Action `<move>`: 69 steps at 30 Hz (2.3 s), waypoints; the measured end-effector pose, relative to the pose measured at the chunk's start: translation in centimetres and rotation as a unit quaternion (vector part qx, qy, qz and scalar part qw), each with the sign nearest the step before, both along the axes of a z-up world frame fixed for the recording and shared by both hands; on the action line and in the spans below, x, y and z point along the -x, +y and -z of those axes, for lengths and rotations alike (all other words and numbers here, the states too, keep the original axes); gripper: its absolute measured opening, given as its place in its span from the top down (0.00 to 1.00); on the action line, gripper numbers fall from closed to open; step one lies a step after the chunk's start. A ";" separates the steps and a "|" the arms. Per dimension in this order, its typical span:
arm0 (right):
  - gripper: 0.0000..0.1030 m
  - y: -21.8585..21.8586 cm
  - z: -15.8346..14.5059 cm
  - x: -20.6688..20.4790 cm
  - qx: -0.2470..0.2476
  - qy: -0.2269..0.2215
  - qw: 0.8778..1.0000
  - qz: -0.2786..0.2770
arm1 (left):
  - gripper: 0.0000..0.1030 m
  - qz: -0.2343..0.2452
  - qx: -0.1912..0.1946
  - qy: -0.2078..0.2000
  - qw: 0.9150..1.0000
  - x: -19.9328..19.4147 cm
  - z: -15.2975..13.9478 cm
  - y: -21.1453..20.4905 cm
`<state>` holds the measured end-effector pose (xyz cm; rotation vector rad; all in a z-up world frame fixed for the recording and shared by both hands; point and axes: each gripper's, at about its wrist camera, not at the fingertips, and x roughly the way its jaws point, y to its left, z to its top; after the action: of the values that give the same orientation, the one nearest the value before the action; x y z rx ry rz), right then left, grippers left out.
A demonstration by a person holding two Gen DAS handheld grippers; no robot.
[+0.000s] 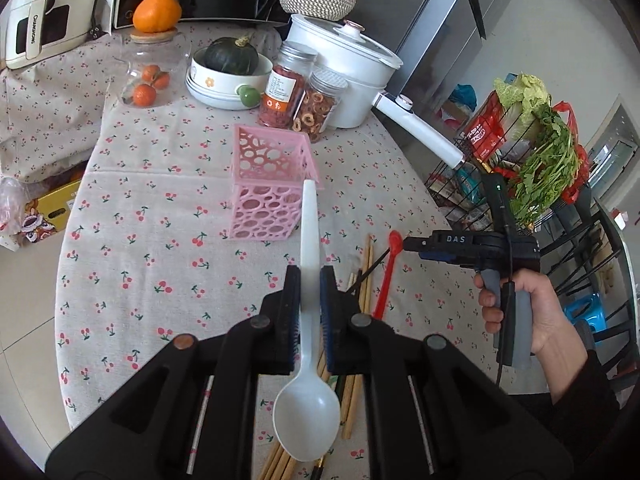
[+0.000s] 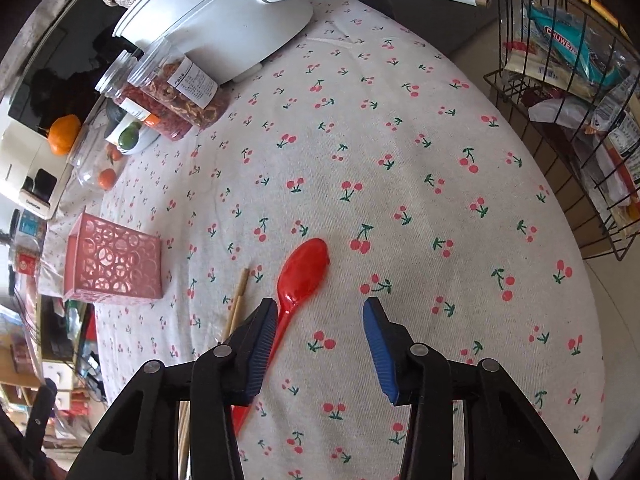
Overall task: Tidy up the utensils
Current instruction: 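Grasp the red plastic spoon with the right gripper while the left lifts the white spoon, then lower the white spoon into the pink basket with the left gripper while the right lifts the red spoon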
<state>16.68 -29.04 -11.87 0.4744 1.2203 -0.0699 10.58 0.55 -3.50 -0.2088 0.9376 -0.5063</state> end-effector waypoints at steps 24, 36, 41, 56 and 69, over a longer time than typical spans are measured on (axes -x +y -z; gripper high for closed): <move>0.95 3.1 -2.2 -1.0 0.076 -0.018 0.997 -0.023 | 0.89 -0.043 0.033 -0.048 0.997 1.0 -1.6 3.1; 0.76 1.4 -2.4 -0.1 0.073 -0.014 0.997 -0.031 | 0.89 -0.043 0.024 -0.036 0.998 1.3 -0.5 1.6; 0.52 4.0 -1.1 -1.6 0.093 0.005 0.994 -0.063 | 0.89 -0.044 0.022 -0.031 0.998 1.2 -0.3 1.5; 0.74 6.9 -0.1 -2.8 0.150 -0.005 0.984 -0.098 | 0.89 -0.057 0.039 -0.058 0.996 1.3 -1.0 2.6; 0.74 5.3 -9.4 1.1 0.105 -0.154 0.981 -0.060 | 0.89 -0.078 0.044 -0.275 0.957 -2.6 -5.9 -0.4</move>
<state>15.54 -23.77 -2.51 0.2159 0.9219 -0.0218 13.15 0.11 2.42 -0.2062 0.3521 -0.4276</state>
